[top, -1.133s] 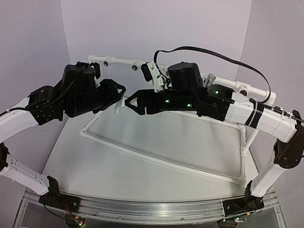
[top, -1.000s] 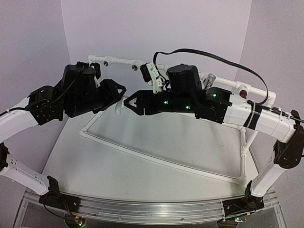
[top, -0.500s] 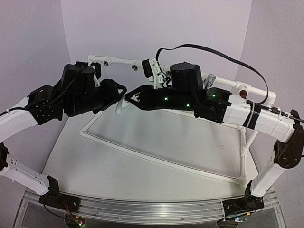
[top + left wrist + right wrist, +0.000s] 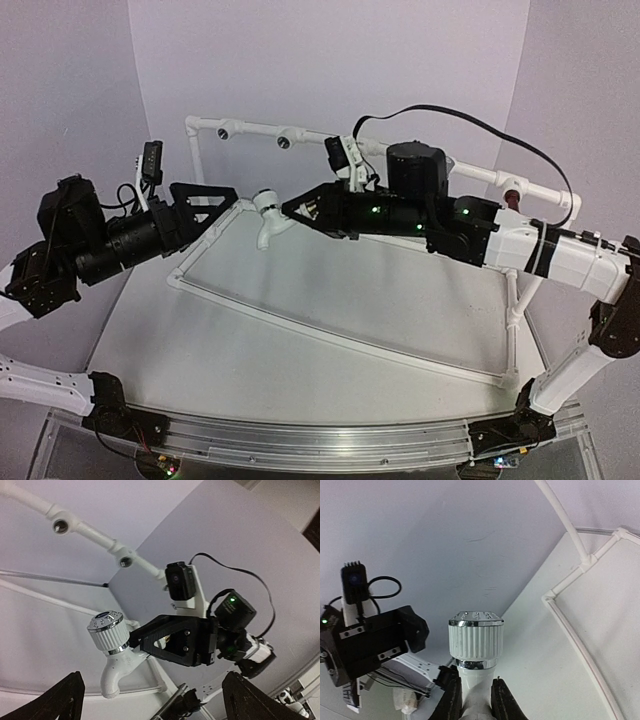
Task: Install the water faucets
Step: Pass from the left arm to the right, then pass from the right arm to the left
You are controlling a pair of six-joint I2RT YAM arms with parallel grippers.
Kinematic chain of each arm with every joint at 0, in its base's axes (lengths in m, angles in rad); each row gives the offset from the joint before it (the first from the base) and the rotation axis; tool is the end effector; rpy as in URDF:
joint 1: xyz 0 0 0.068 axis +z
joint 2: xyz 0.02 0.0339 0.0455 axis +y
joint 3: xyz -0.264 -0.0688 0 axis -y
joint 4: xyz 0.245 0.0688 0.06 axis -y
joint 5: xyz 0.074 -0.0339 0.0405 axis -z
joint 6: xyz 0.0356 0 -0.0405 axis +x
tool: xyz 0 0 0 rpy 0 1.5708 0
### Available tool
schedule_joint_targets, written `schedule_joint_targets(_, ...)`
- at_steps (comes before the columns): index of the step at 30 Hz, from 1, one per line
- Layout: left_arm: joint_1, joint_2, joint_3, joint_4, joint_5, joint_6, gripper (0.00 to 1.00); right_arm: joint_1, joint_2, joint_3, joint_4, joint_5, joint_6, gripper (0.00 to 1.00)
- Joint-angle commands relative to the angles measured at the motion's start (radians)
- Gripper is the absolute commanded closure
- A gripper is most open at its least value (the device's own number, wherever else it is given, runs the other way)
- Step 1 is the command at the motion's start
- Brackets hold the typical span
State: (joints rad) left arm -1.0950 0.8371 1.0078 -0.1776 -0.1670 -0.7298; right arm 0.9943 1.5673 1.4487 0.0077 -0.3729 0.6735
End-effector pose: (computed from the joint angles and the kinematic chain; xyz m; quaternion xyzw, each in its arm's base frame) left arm 0.0893 -0.1605 0.4096 0.0706 0.7060 -0.5192 0.4765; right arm 0.1941 0.3223 0.3962 -0.2390 0.7032 0.5781 0.3380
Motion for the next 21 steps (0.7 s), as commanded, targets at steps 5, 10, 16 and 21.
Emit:
schedule_joint_targets(5,0.000,0.090,0.043,0.173,0.291,0.058,0.00,0.007,-0.102,0.033,0.205,-0.136,0.136,1.00)
schedule_joint_targets(10,0.005,0.150,0.091,0.229,0.361,0.021,0.21,0.006,-0.096,0.035,0.217,-0.166,0.143,1.00)
schedule_joint_targets(16,0.025,0.183,0.107,0.239,0.385,-0.033,0.42,0.007,-0.099,0.022,0.227,-0.178,0.146,1.00)
schedule_joint_targets(21,0.068,0.175,0.097,0.275,0.409,-0.103,0.39,0.007,-0.098,0.021,0.237,-0.220,0.157,1.00)
